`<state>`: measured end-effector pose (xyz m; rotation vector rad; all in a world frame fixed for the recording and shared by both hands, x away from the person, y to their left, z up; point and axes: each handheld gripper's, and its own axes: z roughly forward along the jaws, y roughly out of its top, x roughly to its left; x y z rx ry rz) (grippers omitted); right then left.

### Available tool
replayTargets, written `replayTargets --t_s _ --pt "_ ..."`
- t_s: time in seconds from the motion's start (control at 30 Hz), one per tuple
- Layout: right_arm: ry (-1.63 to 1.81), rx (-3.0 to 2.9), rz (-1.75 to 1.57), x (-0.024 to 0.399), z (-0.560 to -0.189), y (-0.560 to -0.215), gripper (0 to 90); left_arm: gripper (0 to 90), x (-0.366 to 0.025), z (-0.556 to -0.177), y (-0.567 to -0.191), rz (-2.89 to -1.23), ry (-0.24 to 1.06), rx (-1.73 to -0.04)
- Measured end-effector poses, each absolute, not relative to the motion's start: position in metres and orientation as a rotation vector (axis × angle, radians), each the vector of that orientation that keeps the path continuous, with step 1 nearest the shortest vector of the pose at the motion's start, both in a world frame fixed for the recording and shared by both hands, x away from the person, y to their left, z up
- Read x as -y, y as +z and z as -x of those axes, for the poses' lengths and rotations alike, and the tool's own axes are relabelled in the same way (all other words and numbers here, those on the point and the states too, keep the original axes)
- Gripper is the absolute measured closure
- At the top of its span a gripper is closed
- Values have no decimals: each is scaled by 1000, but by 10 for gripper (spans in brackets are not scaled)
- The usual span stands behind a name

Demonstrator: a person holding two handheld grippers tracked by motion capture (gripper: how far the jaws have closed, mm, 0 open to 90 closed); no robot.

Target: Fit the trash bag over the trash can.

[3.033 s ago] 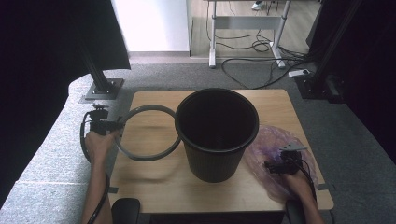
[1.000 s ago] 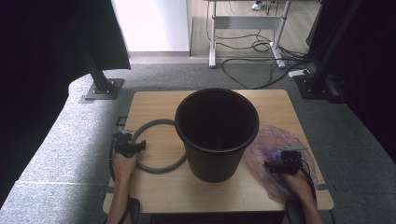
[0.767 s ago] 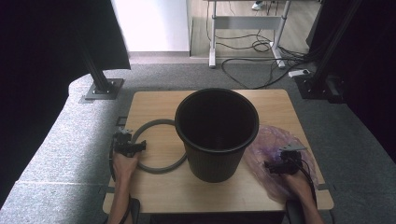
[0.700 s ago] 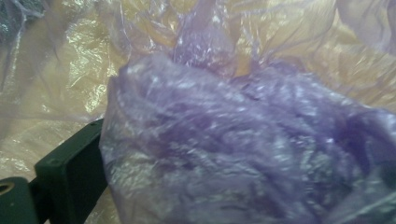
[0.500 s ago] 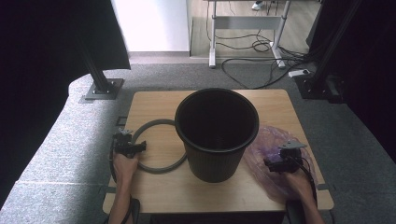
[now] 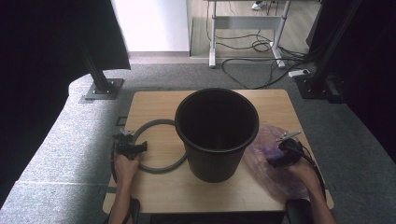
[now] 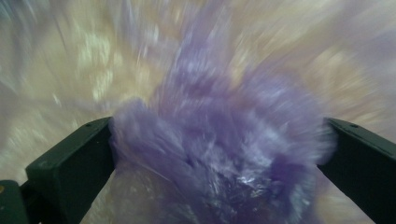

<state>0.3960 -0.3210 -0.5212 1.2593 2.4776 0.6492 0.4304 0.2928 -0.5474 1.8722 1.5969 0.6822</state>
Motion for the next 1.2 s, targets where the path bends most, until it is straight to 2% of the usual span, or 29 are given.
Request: replayTargets --t_s 0.13,0.23,0.27,0.3,0.33,0.4,0.47,0.6,1.2 --pt "597 -2538 -1332 322 -405 -531 153 96 -292 -430 -547 -1871 684 -1599" --pt "544 -2582 -1331 320 -410 -522 403 93 -292 -430 -547 -1872 685 -1602" --pt "507 -2599 -1347 317 -412 -519 527 93 -291 -430 -547 -1871 685 -1603" --pt "500 -2612 -1339 316 -413 -518 594 93 -291 -430 -547 -1871 685 -1604" --pt "500 -2612 -1339 316 -413 -518 594 93 -291 -430 -547 -1872 685 -1604" --pt "471 -2636 -1339 313 -415 -516 705 93 -291 -430 -547 -1872 684 -1604" --pt "470 -2656 -1328 312 -415 -515 772 92 -291 -430 -547 -1872 684 -1603" --pt "464 -2657 -1318 312 -414 -514 806 93 -291 -430 -547 -1873 684 -1602" --pt "610 -2652 -1254 322 -405 -458 802 93 -290 -430 -547 -1872 686 -1601"
